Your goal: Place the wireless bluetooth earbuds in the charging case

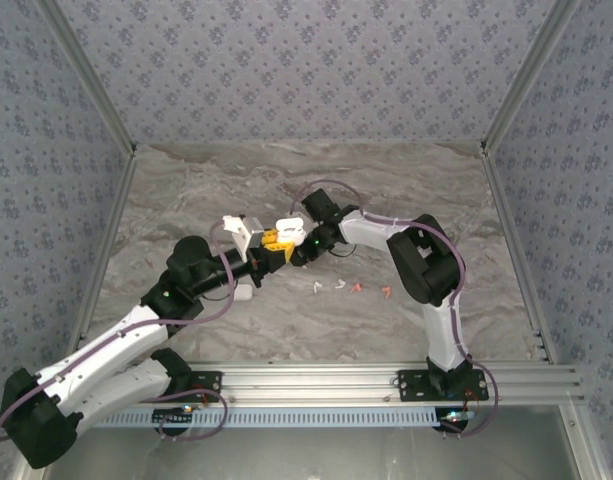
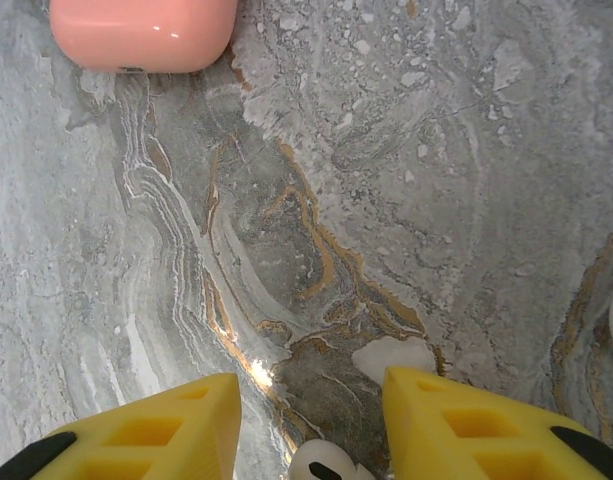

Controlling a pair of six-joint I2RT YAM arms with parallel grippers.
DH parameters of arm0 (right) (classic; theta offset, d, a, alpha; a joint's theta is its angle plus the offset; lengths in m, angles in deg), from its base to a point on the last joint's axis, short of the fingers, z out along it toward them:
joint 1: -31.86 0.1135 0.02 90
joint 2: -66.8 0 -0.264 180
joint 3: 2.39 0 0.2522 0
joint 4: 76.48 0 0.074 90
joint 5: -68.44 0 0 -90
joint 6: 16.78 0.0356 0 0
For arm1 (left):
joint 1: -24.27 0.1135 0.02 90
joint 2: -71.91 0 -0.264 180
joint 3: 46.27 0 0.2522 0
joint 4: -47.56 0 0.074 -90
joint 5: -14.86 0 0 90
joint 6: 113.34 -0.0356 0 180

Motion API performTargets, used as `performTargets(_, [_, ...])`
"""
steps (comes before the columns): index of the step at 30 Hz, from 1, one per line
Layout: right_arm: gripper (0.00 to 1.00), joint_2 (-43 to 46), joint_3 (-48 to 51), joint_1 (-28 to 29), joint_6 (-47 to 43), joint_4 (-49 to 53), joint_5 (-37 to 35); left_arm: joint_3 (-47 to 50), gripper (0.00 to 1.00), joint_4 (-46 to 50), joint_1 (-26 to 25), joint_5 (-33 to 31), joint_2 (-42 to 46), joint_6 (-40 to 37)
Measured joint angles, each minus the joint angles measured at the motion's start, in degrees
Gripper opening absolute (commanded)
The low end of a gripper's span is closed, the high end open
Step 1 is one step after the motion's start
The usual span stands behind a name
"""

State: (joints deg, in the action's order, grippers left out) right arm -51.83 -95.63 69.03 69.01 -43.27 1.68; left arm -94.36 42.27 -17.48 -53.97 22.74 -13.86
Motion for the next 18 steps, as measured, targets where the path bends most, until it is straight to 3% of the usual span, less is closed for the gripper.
performTargets(18, [0.35, 2.08, 2.40, 0.00, -3.39, 3.13, 0.11, 0.00, 0.00, 0.66, 0.00, 0.00, -0.98, 0.00])
